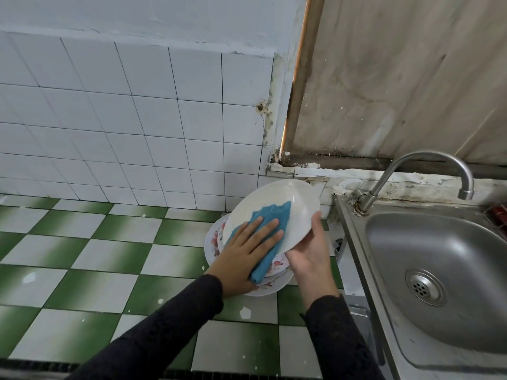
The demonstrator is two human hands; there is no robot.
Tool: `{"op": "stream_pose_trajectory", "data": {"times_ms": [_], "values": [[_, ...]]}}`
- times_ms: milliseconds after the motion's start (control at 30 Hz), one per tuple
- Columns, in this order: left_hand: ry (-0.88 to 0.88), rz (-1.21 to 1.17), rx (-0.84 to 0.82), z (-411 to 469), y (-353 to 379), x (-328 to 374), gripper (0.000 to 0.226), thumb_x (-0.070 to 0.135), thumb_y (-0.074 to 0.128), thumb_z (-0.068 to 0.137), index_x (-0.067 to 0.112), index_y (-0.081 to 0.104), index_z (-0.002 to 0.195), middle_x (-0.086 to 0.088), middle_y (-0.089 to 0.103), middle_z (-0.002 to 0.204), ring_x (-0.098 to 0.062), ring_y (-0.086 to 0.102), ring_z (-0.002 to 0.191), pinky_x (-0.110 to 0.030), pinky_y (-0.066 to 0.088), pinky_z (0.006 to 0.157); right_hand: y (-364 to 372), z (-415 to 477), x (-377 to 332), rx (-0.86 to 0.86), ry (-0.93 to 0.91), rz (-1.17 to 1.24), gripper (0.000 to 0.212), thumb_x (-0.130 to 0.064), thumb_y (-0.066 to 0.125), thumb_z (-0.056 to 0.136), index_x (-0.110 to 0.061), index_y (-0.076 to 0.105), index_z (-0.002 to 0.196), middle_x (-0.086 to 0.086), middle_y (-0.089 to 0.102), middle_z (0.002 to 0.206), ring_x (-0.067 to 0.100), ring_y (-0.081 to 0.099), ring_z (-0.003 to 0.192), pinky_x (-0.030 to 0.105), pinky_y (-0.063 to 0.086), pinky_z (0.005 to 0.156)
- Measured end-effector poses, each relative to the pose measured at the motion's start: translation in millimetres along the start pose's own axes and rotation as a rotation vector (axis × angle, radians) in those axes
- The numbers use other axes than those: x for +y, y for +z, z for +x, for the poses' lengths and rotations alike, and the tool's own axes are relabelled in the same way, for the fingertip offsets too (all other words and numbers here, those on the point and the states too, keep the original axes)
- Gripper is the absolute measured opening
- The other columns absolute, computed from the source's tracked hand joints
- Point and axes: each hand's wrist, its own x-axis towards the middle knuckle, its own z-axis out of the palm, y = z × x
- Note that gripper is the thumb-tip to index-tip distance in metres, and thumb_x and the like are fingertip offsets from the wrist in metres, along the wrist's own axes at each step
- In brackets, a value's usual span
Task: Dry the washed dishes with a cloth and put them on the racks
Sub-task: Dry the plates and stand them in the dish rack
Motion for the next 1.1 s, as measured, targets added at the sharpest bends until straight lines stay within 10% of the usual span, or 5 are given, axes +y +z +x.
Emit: {"op": "stream_pose_trajectory", "data": {"times_ms": [267,533,700,900,1100], "values": [[-0.069,-0.125,0.278,7.8,-21.4,-21.2,0.067,0.023,0.074,0.086,0.014,0.045,0.146,-0.003,0.040,0.154,-0.024,0.037,0.143,-0.047,0.039,0.113,-5.2,3.9,-7.5,0.045,-0.055,-0.031,0.035,-0.027,0.058,0.100,-0.005,0.059,0.127,0.016,0.075,0.106,0.029,0.073,0.097,0.046,0.061,0.083],[-0.541,-0.695,0.551,21.4,-54.2,-8.6,0.030,0.012,0.061,0.096,0.028,0.058,0.122,0.007,0.065,0.117,-0.002,0.062,0.104,-0.024,0.058,0.080,-39.6,3.9,-10.5,0.103,-0.224,-0.734,0.050,-0.050,0.061,0.094,-0.021,0.048,0.132,-0.003,0.063,0.122,0.012,0.061,0.108,0.030,0.050,0.088],[-0.778,-1.066,0.551,13.9,-63.0,-18.2,0.015,0.009,0.058,0.096,0.021,0.061,0.106,0.001,0.071,0.096,-0.021,0.067,0.092,-0.038,0.060,0.075,-59.4,2.8,2.6,0.016,-0.113,-0.653,0.071,-0.059,0.069,0.086,-0.026,0.046,0.145,-0.001,0.063,0.137,0.023,0.057,0.129,0.049,0.047,0.108],[-0.994,-1.359,0.535,0.6,-55.5,-27.3,0.016,0.014,0.055,0.099,0.016,0.058,0.114,-0.011,0.072,0.103,-0.027,0.072,0.086,-0.045,0.061,0.071,-56.5,1.8,1.8,-0.062,0.001,-0.295,0.045,-0.043,0.042,0.104,-0.024,0.051,0.144,0.008,0.065,0.135,0.029,0.062,0.125,0.054,0.042,0.112],[-1.207,-1.119,0.852,-1.0,-31.3,-26.9,0.043,0.043,0.046,0.101,0.013,0.052,0.132,-0.022,0.063,0.120,-0.024,0.066,0.093,-0.042,0.057,0.082,-41.8,0.2,2.4,-0.049,-0.066,-0.269,0.042,-0.044,0.039,0.105,-0.024,0.054,0.139,0.006,0.067,0.133,0.029,0.062,0.124,0.054,0.046,0.109]]}}
